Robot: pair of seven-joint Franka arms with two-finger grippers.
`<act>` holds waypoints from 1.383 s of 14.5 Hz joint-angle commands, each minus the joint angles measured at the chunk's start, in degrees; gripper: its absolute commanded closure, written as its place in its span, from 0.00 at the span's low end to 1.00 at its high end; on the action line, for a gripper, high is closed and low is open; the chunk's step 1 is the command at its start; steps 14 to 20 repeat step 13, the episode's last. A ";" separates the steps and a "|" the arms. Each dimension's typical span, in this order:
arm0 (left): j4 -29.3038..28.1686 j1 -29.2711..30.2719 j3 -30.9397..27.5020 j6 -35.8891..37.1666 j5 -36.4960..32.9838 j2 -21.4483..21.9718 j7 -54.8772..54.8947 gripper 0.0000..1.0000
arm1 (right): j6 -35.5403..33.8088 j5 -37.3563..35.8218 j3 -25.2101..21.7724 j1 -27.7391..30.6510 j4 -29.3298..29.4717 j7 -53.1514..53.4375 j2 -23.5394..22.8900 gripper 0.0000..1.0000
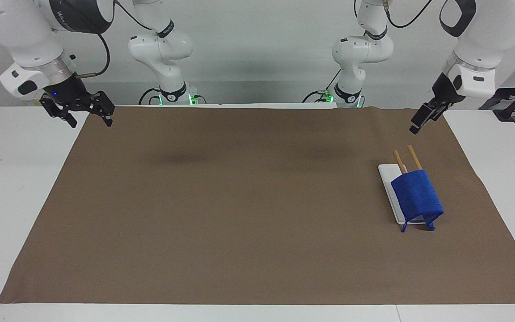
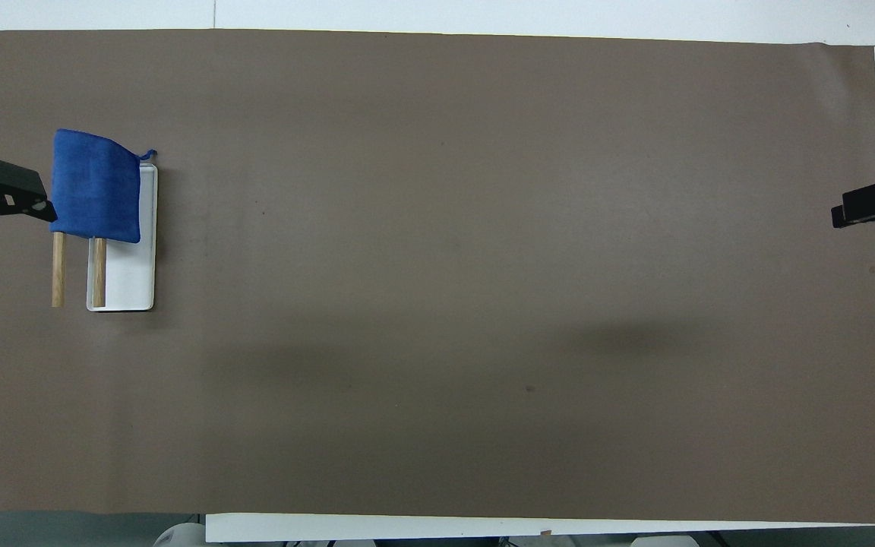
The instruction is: Right arm passes towel to left arm to hang
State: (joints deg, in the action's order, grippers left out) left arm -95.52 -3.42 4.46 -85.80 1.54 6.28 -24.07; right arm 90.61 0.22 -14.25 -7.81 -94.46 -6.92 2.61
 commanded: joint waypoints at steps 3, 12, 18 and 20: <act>7.01 -1.67 -1.29 10.13 -0.67 -5.04 10.53 0.00 | -0.69 -0.40 0.28 0.16 -0.37 0.85 0.64 0.00; 8.60 -4.22 -3.67 9.34 0.73 -7.34 16.16 0.00 | -0.69 -0.40 0.28 0.16 -0.55 0.85 0.64 0.00; 8.60 -4.22 -3.76 9.16 1.44 -7.42 16.08 0.00 | -0.69 -0.40 0.28 0.16 -0.55 0.94 0.64 0.00; 8.60 -4.22 -3.76 9.16 1.44 -7.42 16.08 0.00 | -0.69 -0.40 0.28 0.16 -0.55 0.94 0.64 0.00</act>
